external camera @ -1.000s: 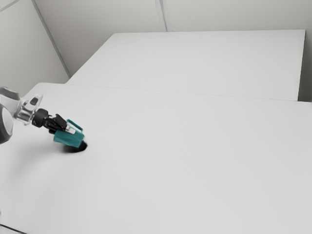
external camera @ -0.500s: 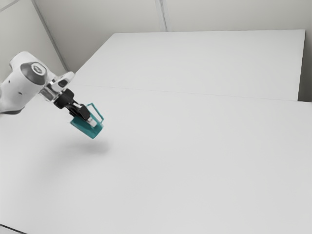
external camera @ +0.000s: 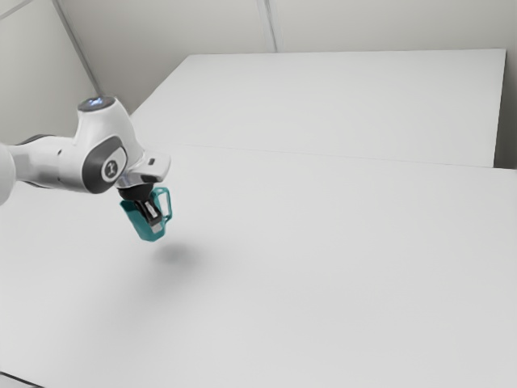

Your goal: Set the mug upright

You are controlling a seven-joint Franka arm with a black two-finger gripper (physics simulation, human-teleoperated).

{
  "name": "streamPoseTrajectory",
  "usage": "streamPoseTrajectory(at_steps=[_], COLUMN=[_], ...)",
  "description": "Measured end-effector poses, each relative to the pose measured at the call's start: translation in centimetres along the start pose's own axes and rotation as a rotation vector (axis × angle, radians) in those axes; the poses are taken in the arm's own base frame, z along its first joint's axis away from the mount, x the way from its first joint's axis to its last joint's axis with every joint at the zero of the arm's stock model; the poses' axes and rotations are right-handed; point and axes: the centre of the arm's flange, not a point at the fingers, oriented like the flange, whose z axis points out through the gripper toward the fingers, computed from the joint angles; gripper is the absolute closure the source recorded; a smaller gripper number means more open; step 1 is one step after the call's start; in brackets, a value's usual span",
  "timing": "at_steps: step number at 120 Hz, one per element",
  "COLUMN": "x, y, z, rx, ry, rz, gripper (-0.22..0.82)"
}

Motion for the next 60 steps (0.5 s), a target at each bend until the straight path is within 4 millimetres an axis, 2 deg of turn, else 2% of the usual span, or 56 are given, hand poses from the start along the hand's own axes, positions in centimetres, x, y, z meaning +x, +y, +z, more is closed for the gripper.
streamPoseTrajectory(at_steps=[32,60], x=[0.6,0.5], y=[1.9,2.1], z=[1.0,2.4], rx=[0.136,0.161], ry=[0.044,0.087], rz=[0.013,-0.053], gripper=[0.77,0.77])
